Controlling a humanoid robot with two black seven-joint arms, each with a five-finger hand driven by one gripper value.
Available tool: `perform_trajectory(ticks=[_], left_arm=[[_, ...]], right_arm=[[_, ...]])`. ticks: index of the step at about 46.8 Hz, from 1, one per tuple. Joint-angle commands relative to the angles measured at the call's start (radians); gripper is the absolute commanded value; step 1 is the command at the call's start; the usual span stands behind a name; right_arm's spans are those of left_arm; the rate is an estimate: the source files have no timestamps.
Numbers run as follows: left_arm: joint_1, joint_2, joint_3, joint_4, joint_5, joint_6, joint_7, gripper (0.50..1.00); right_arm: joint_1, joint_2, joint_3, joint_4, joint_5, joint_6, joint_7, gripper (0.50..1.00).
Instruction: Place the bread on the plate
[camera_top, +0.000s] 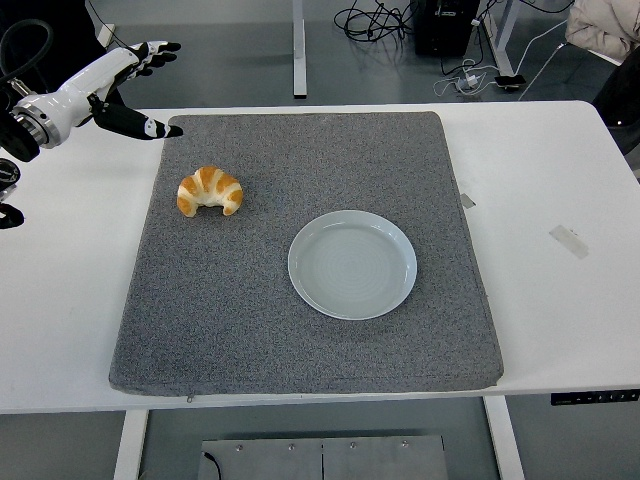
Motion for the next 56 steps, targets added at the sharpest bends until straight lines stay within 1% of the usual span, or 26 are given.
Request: perform_trajectory(ticks=[1,9,13,22,27,31,36,44,56], left_arm=[[0.000,0.000,0.041,-0.026,0.029,0.039,0.000,0.930],[-0.003,0.000,0.135,-0.076,0.091,0.120,0.004,0.930],[-0.005,-0.002,0.165,-0.086,0.110,0.146,0.010,0.930],[-0.009,-0.016,0.245,-0.086,0.134,0.203,0.011,0.933],[-0.011,-0.037,0.290,-0.077,0.177,0.253,0.011,0.942],[-0.015,-0.056,0.316,-0.067,0.182,0.287,0.011,0.949],[-0.018,-0.066,0.345,-0.034,0.183,0.301,0.011,0.955],[-0.023,-0.137,0.356,0.074,0.184,0.301,0.011,0.957],[-0.023,-0.188,0.371,0.118,0.191,0.301,0.010,0.960]], right_arm=[[0.000,0.000,-0.001,0.000,0.000,0.000,0.000,1.000],[0.000,0.000,0.001,0.000,0.000,0.000,0.000,1.000],[0.000,0.000,-0.001,0.000,0.000,0.000,0.000,1.000],[0.000,0.000,0.001,0.000,0.000,0.000,0.000,1.000],[0.000,0.000,0.001,0.000,0.000,0.000,0.000,1.000],[0.000,0.000,0.001,0.000,0.000,0.000,0.000,1.000],[0.000,0.000,0.001,0.000,0.000,0.000,0.000,1.000],[0.000,0.000,0.001,0.000,0.000,0.000,0.000,1.000],[0.000,0.000,0.001,-0.001,0.000,0.000,0.000,1.000]])
